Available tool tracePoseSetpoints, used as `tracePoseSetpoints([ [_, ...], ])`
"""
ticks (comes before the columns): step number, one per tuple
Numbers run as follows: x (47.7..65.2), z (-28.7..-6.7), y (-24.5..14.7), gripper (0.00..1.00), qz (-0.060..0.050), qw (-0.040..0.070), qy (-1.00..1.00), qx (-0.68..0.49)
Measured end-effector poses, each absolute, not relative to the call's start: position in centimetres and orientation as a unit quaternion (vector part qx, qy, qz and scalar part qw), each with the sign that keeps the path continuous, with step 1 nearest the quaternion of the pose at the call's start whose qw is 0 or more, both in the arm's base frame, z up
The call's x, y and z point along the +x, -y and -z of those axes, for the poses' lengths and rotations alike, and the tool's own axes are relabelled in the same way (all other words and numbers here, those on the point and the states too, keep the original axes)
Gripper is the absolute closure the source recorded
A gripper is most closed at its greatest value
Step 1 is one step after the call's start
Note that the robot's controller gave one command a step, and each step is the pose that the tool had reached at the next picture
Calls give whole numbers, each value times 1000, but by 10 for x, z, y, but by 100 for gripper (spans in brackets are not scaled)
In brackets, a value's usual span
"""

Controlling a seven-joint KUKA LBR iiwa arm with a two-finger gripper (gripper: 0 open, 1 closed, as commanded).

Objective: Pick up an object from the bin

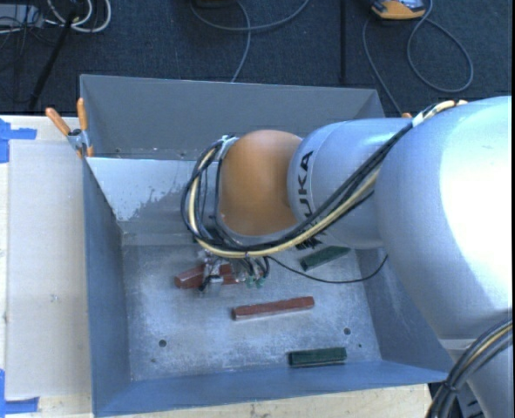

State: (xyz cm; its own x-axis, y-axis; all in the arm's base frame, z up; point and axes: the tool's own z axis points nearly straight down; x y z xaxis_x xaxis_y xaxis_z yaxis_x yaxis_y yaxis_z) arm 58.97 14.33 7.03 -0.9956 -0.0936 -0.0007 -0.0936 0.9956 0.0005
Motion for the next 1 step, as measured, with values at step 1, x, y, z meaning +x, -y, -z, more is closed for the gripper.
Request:
tracePoseSetpoints([
  [1,575,-219,-161,100,-1,4,-999,-37],
])
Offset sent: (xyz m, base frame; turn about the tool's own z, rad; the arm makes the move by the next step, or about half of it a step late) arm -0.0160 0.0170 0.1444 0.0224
